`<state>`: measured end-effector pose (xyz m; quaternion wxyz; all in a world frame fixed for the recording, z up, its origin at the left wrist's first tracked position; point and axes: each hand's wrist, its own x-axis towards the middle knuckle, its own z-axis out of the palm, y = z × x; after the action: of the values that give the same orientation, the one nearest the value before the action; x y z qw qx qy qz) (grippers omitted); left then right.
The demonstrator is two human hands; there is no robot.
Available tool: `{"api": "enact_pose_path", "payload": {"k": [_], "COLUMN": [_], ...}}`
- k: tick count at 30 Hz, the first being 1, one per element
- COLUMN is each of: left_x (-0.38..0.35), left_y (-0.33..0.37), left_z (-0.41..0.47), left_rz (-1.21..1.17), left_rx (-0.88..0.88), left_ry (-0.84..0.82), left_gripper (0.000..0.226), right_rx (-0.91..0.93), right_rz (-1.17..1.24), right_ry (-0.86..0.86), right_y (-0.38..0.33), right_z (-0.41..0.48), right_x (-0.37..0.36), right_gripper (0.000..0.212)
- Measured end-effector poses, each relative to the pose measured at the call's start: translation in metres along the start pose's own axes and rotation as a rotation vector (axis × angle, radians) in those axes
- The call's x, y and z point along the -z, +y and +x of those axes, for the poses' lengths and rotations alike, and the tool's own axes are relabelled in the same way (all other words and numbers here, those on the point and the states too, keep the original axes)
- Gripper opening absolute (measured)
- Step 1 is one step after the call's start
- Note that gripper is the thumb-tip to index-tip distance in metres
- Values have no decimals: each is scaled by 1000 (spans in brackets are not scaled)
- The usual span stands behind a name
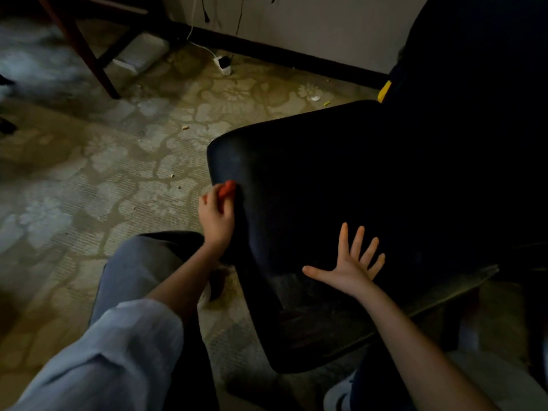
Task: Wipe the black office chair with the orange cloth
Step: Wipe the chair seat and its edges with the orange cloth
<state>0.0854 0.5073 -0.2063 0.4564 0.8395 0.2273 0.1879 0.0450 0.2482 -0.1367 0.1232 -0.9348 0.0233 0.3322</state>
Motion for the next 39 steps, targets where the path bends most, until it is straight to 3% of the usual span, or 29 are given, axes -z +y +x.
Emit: {"api": "enact_pose_path", "payload": {"k": [3, 10, 15, 21, 27, 32, 36, 39], "left_x": [-6, 2, 1, -17, -32, -20, 0, 0], "left_y": [-10, -2, 21, 47, 59, 48, 39, 47], "left_z": [18, -55, -121, -84, -17, -21, -60, -89], "left_rz": [-138, -147, 93, 357, 425, 431, 396, 417], "left_rx": [156, 120, -496, -789, -565, -403, -440, -604], "left_ry": [64, 33, -265, -315, -247, -195, -255, -339], "left_gripper": [31, 39, 32, 29, 31, 36, 36, 35], "right_rx": [-10, -26, -19, 7, 27, 13, 41, 107], "right_rz": [-13, -31, -42, -25, 18, 50, 93, 154], "right_ry": [-2, -1, 23, 11, 13, 93, 122, 133], "right_y": [-2, -3, -1, 3, 1, -5, -5, 3], "right_z": [2, 3, 1, 2, 1, 1, -2, -7], "right_x": [-1, -2, -1, 1, 1, -7, -7, -1], "right_gripper": [128, 127, 127, 125, 122, 120, 120, 119]}}
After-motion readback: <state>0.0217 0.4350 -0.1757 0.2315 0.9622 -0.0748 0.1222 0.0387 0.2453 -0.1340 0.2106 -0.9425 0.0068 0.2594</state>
